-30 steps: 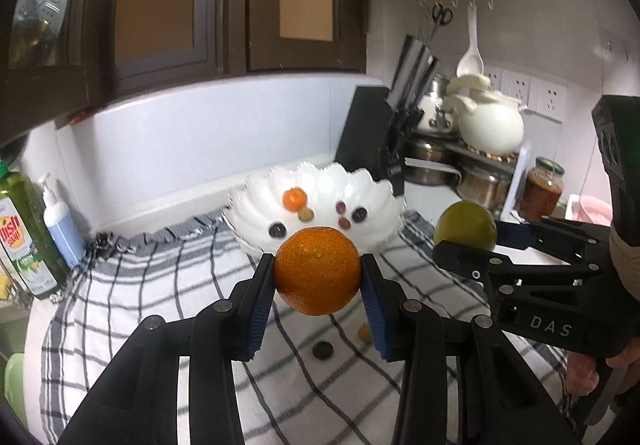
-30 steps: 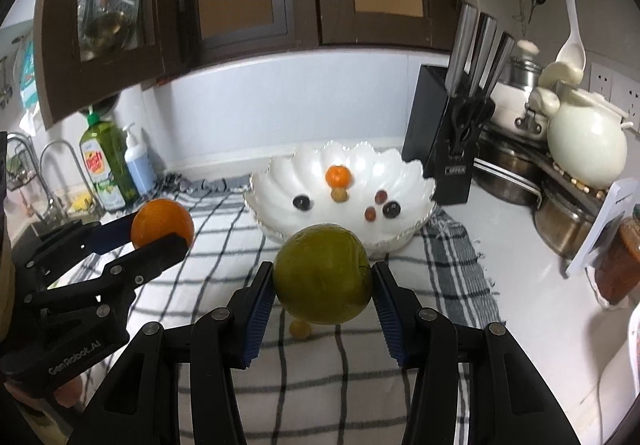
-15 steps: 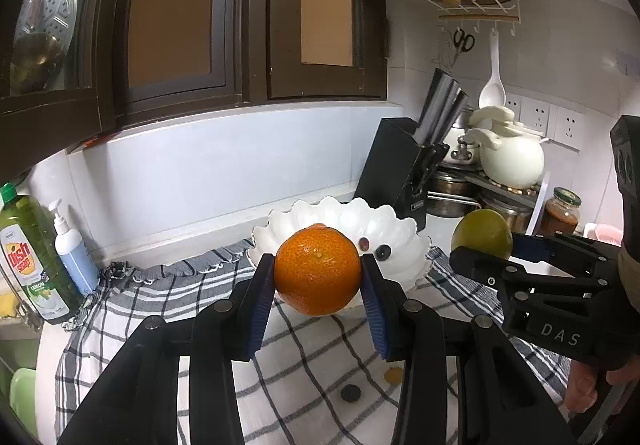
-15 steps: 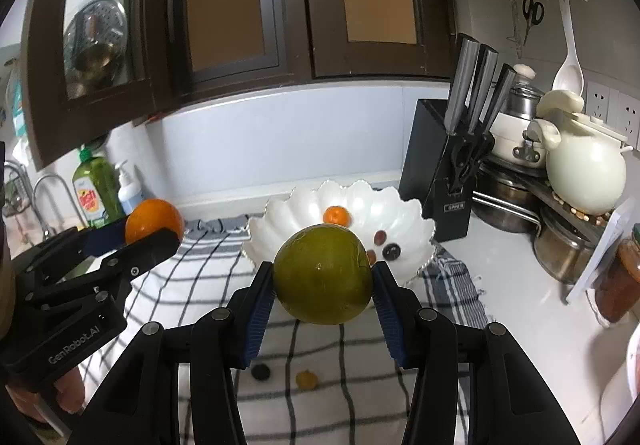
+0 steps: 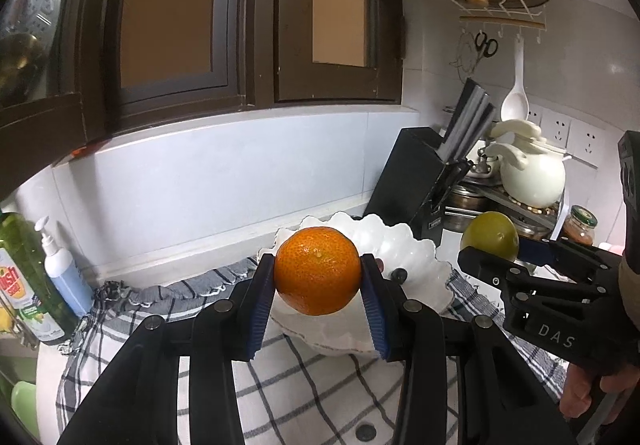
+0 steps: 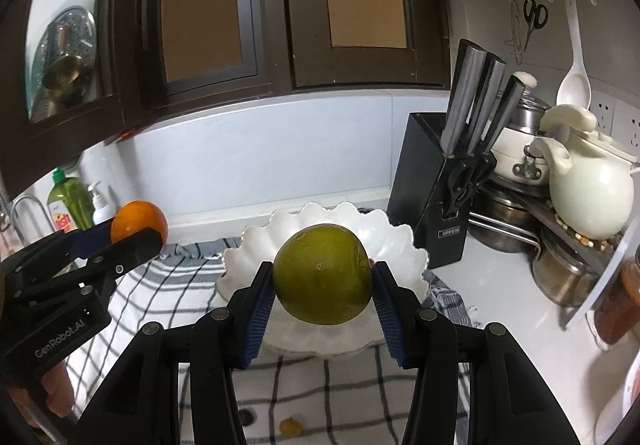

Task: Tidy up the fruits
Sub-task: 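Carry the orange and the green pomelo over the bowl with both tools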

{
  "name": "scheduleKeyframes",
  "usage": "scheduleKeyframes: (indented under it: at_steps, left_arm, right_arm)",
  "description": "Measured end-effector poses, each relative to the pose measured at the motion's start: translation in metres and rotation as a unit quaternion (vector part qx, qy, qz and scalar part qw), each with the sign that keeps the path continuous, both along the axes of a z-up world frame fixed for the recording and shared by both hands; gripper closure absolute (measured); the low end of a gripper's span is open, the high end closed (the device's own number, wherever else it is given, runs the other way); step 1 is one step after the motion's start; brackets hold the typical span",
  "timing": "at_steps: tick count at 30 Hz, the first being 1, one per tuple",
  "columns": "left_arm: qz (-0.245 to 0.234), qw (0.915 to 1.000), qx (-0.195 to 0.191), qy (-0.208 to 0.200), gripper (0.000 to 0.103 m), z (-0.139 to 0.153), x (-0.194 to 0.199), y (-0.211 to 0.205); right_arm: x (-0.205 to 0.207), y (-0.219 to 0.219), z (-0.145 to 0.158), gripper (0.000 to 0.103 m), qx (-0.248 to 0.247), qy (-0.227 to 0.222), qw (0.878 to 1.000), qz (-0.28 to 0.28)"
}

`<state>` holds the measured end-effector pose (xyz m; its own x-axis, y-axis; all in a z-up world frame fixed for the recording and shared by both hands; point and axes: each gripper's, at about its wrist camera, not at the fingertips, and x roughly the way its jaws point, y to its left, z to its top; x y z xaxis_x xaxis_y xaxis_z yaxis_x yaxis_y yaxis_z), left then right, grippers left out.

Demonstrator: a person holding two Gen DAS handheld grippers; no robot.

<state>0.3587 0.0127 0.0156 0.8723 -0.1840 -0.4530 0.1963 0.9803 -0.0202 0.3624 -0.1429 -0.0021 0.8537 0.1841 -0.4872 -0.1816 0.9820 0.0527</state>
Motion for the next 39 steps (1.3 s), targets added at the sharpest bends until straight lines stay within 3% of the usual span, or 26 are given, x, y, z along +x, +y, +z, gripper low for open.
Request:
scheduleKeyframes:
  at_steps: [10,19,29,39]
  left_arm:
    - [0.005,0.9997,0.018,0.014,0.062,0.007,0.048,-0.004]
    - [0.000,0.9986,0.013,0.052,0.062,-0.005,0.097,-0.007]
    - [-0.013,0.9926,0.002,0.120,0.062,-0.038,0.149,-0.007]
    - [-0.017,0.9841,0.036,0.173,0.062,-0.076,0.191,-0.016]
  right_arm:
    - [0.048,-0.004,0.010,0.053,-0.003,0.014,1.000,-0.003]
    - [0.094,-0.005,0.002,0.053,-0.019,0.038,0.999,-0.010]
    - [0.145,-0.009,-0.033,0.053,-0.024,0.094,0.995,-0.024]
    - [0.189,-0.011,-0.073,0.053,-0.057,0.155,0.985,-0.038]
